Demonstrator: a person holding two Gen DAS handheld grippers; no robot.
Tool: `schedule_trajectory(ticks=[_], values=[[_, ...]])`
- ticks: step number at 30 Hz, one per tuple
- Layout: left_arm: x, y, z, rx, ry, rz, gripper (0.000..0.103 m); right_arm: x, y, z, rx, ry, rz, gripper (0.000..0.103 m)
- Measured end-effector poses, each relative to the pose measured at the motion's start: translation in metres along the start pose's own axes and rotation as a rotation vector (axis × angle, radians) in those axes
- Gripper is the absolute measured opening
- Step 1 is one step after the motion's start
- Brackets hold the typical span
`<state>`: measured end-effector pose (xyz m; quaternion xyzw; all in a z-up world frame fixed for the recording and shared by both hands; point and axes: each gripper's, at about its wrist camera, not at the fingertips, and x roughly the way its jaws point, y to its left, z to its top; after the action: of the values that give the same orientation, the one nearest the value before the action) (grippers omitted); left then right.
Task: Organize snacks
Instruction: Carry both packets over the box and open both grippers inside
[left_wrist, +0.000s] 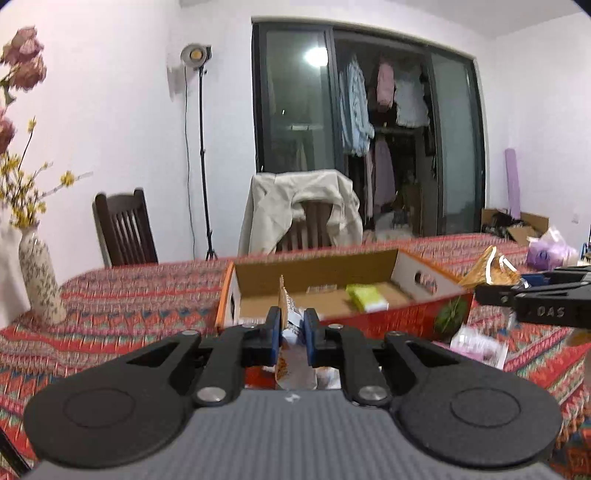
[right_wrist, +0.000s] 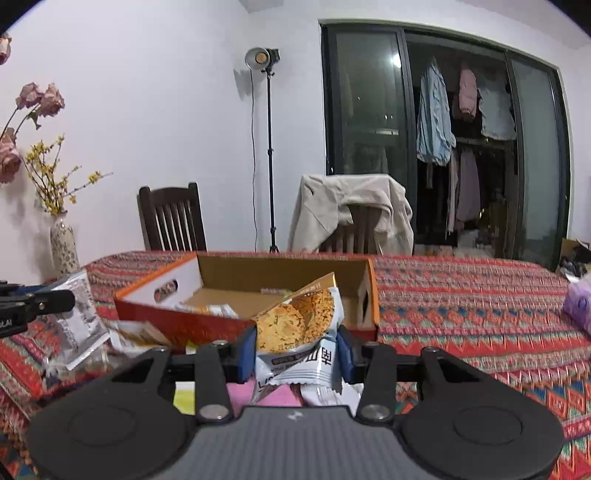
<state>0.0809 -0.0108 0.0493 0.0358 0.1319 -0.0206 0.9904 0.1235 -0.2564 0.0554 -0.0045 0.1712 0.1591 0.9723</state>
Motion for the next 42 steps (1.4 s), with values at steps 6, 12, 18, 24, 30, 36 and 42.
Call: schedule_trajectory(ticks=[6,12,18,24,30,36,42], values=[[0.018,-0.008,0.028,-0.001,-0.078,-0.010,0.014,0.016,0.007,0.029,-0.015,-0.041,0.005,0.043],[0.049,-0.012,0.057,-0.061,-0.113,-0.044,0.014,0.046,0.008,0.062,0.002,-0.060,-0.002,0.043],[0.095,-0.011,0.071,-0.100,-0.105,-0.014,0.014,0.091,0.005,0.081,0.022,-0.037,-0.024,0.043],[0.141,-0.001,0.056,-0.100,-0.042,0.075,0.014,0.130,0.001,0.065,0.035,0.016,-0.030,0.043],[0.156,0.003,0.044,-0.076,0.001,0.084,0.014,0.142,0.001,0.057,0.035,0.049,-0.030,0.043],[0.155,0.003,0.036,-0.066,0.016,0.120,0.048,0.145,0.001,0.049,0.041,0.069,-0.034,0.061],[0.141,0.005,0.032,-0.079,-0.070,0.172,0.103,0.145,-0.003,0.043,0.070,0.081,-0.048,0.102]])
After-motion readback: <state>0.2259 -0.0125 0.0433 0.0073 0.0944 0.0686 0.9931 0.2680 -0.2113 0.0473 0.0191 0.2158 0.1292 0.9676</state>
